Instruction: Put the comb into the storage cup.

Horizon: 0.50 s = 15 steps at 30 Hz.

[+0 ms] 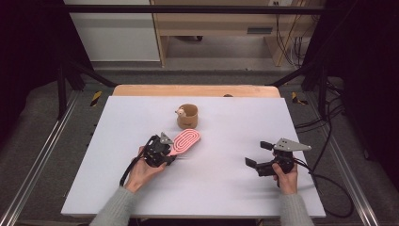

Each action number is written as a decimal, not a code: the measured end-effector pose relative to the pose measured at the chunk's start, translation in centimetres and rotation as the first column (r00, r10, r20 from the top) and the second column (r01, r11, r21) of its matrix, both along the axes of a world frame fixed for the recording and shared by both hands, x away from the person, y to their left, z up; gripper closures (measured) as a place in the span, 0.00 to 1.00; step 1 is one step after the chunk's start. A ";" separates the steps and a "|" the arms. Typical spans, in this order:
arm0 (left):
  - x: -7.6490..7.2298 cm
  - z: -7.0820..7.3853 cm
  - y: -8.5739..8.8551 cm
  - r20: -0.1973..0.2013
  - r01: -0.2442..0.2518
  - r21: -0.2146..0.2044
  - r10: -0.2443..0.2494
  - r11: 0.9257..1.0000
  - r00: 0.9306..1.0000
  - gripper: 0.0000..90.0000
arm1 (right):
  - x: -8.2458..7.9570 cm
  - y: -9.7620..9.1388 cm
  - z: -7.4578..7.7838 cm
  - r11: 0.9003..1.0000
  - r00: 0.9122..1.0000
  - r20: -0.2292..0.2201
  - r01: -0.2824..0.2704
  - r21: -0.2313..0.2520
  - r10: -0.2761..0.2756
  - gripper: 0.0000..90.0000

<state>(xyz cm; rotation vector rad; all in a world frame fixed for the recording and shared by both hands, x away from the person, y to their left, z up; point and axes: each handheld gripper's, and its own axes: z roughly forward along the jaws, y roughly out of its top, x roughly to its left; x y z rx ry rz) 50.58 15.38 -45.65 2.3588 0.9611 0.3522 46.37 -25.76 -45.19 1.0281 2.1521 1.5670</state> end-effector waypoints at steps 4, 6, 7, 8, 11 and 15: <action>-0.2 0.3 0.2 0.008 -0.001 -0.013 0.001 1.000 1.000 0.77 | 0.0 0.0 0.0 1.000 1.000 0.001 0.000 0.000 0.000 0.00; -0.3 0.5 0.2 0.014 -0.002 -0.019 0.002 1.000 1.000 0.77 | 0.0 0.0 0.0 1.000 1.000 0.001 0.000 0.000 0.000 0.00; -0.3 0.6 0.2 0.017 -0.002 -0.021 0.002 1.000 1.000 0.77 | 0.0 0.0 0.0 1.000 1.000 0.002 0.000 0.000 0.000 0.00; -0.4 0.6 0.2 0.022 -0.004 -0.026 0.005 1.000 1.000 0.77 | 0.0 0.0 0.0 1.000 1.000 0.002 0.000 0.000 0.000 0.00; -0.6 0.8 0.3 0.029 -0.004 -0.034 0.005 0.999 1.000 0.77 | 0.0 0.0 0.0 1.000 1.000 0.000 -0.001 0.001 0.001 0.00; -0.8 1.1 0.3 0.039 -0.002 -0.039 0.004 0.999 0.999 0.77 | 0.0 0.0 0.0 1.000 1.000 -0.001 0.000 0.003 0.000 0.00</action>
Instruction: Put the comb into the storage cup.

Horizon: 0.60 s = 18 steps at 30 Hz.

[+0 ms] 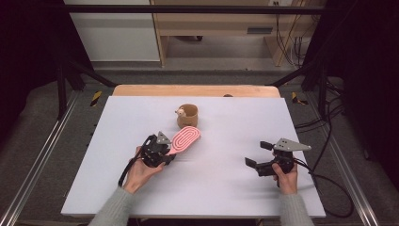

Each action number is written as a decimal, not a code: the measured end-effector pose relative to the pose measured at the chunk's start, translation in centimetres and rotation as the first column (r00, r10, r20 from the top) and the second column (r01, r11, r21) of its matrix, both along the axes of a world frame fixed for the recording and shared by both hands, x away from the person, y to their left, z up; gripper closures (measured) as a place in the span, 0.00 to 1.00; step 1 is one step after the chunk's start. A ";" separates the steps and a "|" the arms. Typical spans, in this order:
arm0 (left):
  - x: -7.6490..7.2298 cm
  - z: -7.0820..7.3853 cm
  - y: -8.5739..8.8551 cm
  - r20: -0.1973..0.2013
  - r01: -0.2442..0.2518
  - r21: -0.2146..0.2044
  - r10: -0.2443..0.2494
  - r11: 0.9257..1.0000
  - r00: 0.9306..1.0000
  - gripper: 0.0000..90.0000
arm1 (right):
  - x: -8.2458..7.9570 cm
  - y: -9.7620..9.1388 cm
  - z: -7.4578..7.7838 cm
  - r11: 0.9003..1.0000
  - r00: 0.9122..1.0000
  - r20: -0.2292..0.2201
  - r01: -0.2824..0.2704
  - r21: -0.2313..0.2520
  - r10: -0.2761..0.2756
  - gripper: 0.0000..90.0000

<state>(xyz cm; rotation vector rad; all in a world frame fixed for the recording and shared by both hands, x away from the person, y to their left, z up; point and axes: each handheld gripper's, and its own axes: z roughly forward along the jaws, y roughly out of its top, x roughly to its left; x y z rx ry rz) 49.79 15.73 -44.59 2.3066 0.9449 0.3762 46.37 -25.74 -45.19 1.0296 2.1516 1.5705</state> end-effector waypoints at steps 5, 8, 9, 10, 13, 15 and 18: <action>-0.2 0.3 0.1 0.012 0.002 -0.009 -0.002 1.000 1.000 0.77 | 0.0 0.0 0.0 1.000 1.000 0.000 0.000 0.000 0.000 0.00; -0.4 0.5 0.2 0.018 0.001 -0.014 0.000 1.000 1.000 0.77 | 0.0 0.0 0.0 1.000 1.000 -0.001 -0.001 0.000 0.001 0.00; -0.4 0.5 0.2 0.020 0.000 -0.013 0.001 1.000 1.000 0.77 | 0.0 0.0 0.0 1.000 1.000 -0.001 -0.001 -0.002 0.001 0.00; -0.4 0.6 0.2 0.022 -0.002 -0.014 0.002 1.000 1.000 0.77 | 0.0 0.0 0.0 1.000 1.000 -0.001 -0.001 -0.003 0.001 0.00; -0.5 0.7 0.3 0.027 -0.004 -0.019 0.005 1.000 1.000 0.77 | 0.0 0.0 0.0 1.000 1.000 -0.001 -0.001 -0.001 0.001 0.00; -0.6 0.8 0.3 0.031 -0.006 -0.024 0.007 1.000 0.999 0.77 | 0.0 0.0 0.0 1.000 1.000 -0.001 0.000 0.000 0.000 0.00; -0.7 1.0 0.4 0.038 -0.008 -0.028 0.009 1.000 0.999 0.77 | 0.0 0.0 0.0 1.000 1.000 -0.002 -0.001 0.000 0.001 0.00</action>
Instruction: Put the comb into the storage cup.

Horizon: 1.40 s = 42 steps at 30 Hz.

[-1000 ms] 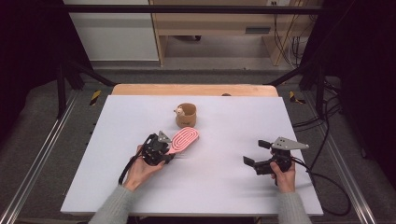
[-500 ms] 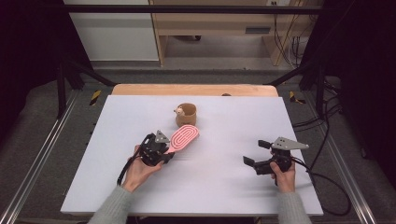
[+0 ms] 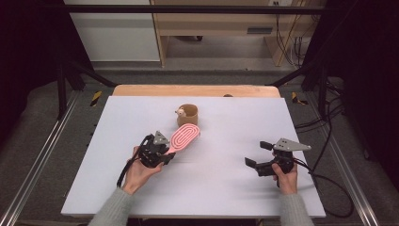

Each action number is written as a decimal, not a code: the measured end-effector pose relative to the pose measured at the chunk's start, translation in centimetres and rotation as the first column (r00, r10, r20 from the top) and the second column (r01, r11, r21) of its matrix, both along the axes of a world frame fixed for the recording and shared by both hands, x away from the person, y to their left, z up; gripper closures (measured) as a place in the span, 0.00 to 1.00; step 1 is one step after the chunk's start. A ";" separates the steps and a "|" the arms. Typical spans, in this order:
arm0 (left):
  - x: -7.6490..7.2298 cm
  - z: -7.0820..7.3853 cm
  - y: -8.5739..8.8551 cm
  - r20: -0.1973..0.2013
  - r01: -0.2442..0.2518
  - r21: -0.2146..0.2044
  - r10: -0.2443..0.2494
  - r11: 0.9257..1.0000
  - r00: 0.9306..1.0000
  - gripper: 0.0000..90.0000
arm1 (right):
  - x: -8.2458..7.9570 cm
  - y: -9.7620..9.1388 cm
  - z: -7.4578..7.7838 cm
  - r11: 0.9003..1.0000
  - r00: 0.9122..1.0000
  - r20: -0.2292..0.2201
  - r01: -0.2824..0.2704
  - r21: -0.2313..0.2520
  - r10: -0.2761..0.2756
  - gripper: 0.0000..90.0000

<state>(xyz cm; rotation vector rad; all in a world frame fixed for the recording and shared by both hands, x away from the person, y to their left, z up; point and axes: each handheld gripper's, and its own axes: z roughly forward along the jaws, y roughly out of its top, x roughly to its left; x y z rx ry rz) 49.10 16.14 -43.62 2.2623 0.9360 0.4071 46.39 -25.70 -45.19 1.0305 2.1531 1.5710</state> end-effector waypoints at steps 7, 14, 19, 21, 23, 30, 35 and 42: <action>-0.3 0.5 0.2 0.018 -0.006 -0.015 0.006 1.000 1.000 0.77 | 0.0 0.1 0.0 1.000 1.000 -0.001 0.000 0.002 0.000 0.00; -0.6 1.1 0.4 0.034 -0.009 -0.032 0.010 0.999 0.999 0.77 | 0.0 0.1 0.1 1.000 1.000 -0.001 0.000 0.004 0.000 0.00; -0.7 1.3 0.6 0.045 -0.014 -0.042 0.016 0.999 0.999 0.77 | 0.0 0.2 0.1 1.000 1.000 0.001 0.003 0.008 -0.003 0.00; -0.8 1.4 0.6 0.049 -0.014 -0.048 0.017 0.999 0.999 0.77 | 0.0 0.2 0.2 1.000 1.000 0.005 0.003 0.009 -0.004 0.00; -0.9 1.6 0.7 0.053 -0.015 -0.051 0.017 0.999 0.998 0.77 | -0.1 0.4 0.3 1.000 1.000 0.008 0.000 0.008 0.000 0.00; -1.1 2.1 0.7 0.076 -0.016 -0.066 0.021 0.998 0.997 0.77 | -0.1 0.9 0.7 1.000 1.000 0.017 -0.009 0.015 0.008 0.00; -1.3 2.3 0.6 0.089 -0.021 -0.074 0.027 0.997 0.996 0.77 | -0.2 1.6 1.1 1.000 1.000 0.021 -0.022 0.014 0.021 0.00; -1.5 2.6 0.6 0.100 -0.031 -0.080 0.039 0.996 0.994 0.77 | -0.3 3.1 1.7 0.998 0.998 0.032 -0.050 0.025 0.049 0.00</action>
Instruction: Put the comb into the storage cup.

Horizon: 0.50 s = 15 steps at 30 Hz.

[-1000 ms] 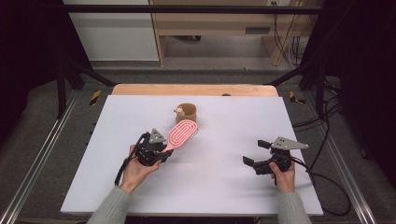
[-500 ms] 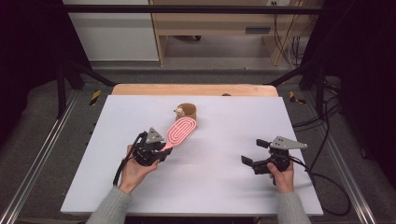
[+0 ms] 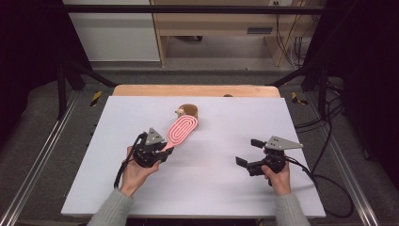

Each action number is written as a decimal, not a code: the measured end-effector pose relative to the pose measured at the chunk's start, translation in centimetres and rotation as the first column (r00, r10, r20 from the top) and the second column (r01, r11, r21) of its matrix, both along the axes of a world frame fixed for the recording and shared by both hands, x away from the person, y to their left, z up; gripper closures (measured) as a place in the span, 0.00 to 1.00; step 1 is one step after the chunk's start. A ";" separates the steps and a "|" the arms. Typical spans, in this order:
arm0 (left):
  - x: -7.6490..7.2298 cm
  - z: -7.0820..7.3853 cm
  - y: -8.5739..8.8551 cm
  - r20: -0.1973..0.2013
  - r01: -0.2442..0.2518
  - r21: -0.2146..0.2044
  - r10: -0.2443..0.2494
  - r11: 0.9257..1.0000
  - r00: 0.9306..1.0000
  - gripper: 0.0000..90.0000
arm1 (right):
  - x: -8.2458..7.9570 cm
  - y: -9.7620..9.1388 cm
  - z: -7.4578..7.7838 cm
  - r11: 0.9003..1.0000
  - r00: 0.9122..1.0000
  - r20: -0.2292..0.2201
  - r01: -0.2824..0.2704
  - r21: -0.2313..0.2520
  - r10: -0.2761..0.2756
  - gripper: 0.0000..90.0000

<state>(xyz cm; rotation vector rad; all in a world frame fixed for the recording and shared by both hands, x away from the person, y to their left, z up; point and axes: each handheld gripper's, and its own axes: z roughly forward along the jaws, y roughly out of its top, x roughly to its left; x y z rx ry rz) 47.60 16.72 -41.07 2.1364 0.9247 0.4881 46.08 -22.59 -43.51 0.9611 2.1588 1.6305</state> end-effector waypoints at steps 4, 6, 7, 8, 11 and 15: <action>-0.2 0.1 0.0 0.009 0.002 -0.003 -0.002 1.000 1.000 0.77 | -0.1 0.7 0.3 1.000 1.000 0.003 0.001 0.008 -0.001 0.00; -0.2 0.3 0.0 0.015 0.001 -0.008 -0.001 1.000 1.000 0.77 | -0.1 1.0 0.4 1.000 1.000 0.001 0.006 0.014 -0.006 0.00; -0.3 0.3 0.0 0.019 0.001 -0.008 -0.001 1.000 1.000 0.77 | -0.1 1.2 0.5 1.000 1.000 0.001 0.004 0.017 -0.004 0.00; -0.3 0.4 0.0 0.021 0.000 -0.010 0.000 1.000 1.000 0.77 | -0.1 1.3 0.5 1.000 1.000 -0.002 0.004 0.019 -0.004 0.00; -0.4 0.4 -0.1 0.026 0.000 -0.011 0.001 1.000 1.000 0.77 | -0.1 1.8 0.5 1.000 1.000 -0.004 0.008 0.016 -0.007 0.00; -0.5 0.4 -0.2 0.029 0.003 -0.008 -0.003 1.000 1.000 0.77 | 0.0 2.3 0.7 1.000 1.000 -0.005 0.011 0.020 -0.011 0.00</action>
